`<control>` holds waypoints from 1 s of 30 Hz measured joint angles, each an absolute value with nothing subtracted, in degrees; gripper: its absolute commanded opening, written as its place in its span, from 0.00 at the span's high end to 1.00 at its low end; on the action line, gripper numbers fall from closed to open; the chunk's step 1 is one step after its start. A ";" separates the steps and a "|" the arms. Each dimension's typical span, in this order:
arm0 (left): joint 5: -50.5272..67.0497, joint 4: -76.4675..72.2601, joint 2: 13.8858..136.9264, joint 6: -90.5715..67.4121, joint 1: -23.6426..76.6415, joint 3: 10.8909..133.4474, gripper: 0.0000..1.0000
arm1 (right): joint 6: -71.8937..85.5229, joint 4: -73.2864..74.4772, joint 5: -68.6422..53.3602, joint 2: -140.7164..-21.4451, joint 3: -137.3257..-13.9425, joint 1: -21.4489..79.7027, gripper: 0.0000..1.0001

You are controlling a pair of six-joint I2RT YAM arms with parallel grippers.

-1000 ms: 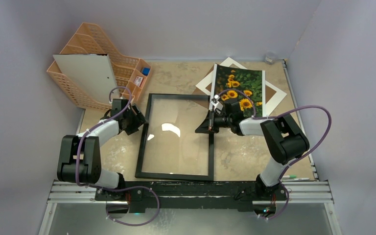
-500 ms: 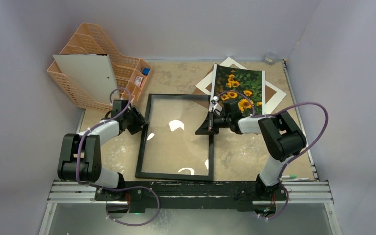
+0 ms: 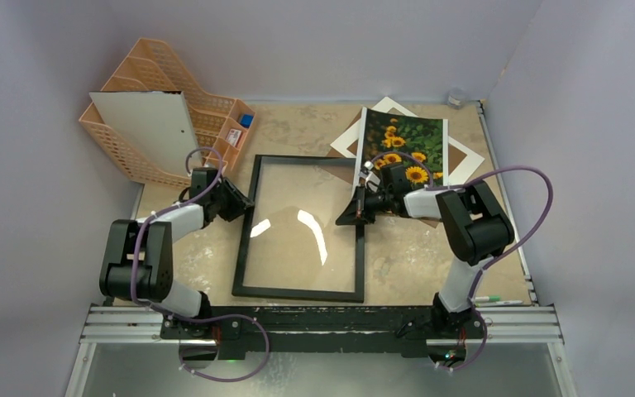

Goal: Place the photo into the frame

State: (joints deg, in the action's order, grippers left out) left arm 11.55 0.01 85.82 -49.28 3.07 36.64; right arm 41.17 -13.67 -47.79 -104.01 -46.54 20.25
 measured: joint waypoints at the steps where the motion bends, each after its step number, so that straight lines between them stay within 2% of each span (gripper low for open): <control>1: 11.55 -0.54 86.11 -49.67 3.09 36.64 0.93 | 40.86 -13.32 -47.86 -104.25 -47.00 20.10 1.00; 4: 11.49 -1.76 86.72 -50.94 3.09 36.64 0.98 | 40.25 -12.69 -48.21 -105.41 -48.25 19.75 1.00; 9: 9.93 -2.57 87.11 -54.83 3.51 36.64 0.96 | 38.68 -10.90 -49.54 -107.70 -50.57 18.90 1.00; 13: 9.45 -4.75 87.99 -56.62 3.95 36.64 0.86 | 35.27 -7.09 -50.94 -109.65 -53.89 17.67 1.00; 19: 9.87 -6.39 88.47 -54.85 3.92 36.75 0.63 | 32.71 -5.41 -52.77 -110.50 -55.40 16.95 1.00; 30: 11.44 -5.17 87.24 -49.63 3.92 36.88 0.39 | 30.55 -2.87 -55.07 -108.20 -55.37 16.86 1.00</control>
